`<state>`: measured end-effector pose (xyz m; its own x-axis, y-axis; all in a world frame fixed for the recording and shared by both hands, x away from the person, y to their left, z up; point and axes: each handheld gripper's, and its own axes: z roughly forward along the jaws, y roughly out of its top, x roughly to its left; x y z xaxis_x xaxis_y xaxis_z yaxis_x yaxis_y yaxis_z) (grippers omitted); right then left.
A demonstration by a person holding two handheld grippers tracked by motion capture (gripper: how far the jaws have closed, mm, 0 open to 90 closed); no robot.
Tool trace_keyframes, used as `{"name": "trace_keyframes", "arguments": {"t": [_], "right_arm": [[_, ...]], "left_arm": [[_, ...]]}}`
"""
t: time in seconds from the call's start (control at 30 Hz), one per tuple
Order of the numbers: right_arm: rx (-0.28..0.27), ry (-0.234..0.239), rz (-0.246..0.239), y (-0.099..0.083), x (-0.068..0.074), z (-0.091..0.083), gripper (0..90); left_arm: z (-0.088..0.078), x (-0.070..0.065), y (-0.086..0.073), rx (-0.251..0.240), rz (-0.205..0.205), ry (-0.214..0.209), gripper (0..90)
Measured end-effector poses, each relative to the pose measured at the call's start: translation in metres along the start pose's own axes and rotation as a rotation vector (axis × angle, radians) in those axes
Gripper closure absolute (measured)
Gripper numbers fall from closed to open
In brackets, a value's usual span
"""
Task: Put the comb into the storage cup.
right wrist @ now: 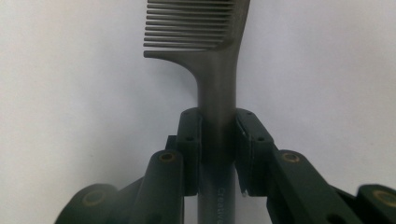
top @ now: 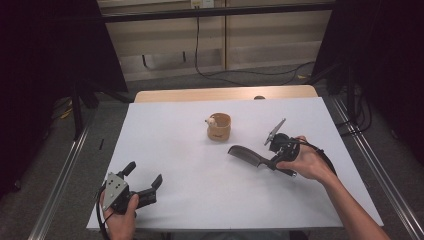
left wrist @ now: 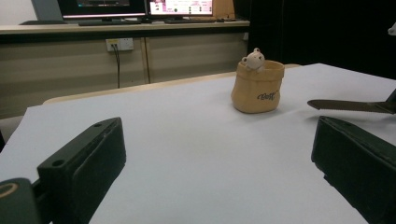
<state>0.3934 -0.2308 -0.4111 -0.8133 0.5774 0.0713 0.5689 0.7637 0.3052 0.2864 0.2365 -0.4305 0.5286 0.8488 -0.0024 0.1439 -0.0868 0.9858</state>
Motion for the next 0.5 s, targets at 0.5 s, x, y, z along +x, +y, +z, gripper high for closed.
{"name": "trace_keyframes", "arguments": {"t": [0.5], "right_arm": [[-0.12,-0.043,0.046,-0.013,0.0,-0.01,73.3]], "left_arm": [[0.0,0.0,0.0,-0.002,0.005,0.0,3.2]]}}
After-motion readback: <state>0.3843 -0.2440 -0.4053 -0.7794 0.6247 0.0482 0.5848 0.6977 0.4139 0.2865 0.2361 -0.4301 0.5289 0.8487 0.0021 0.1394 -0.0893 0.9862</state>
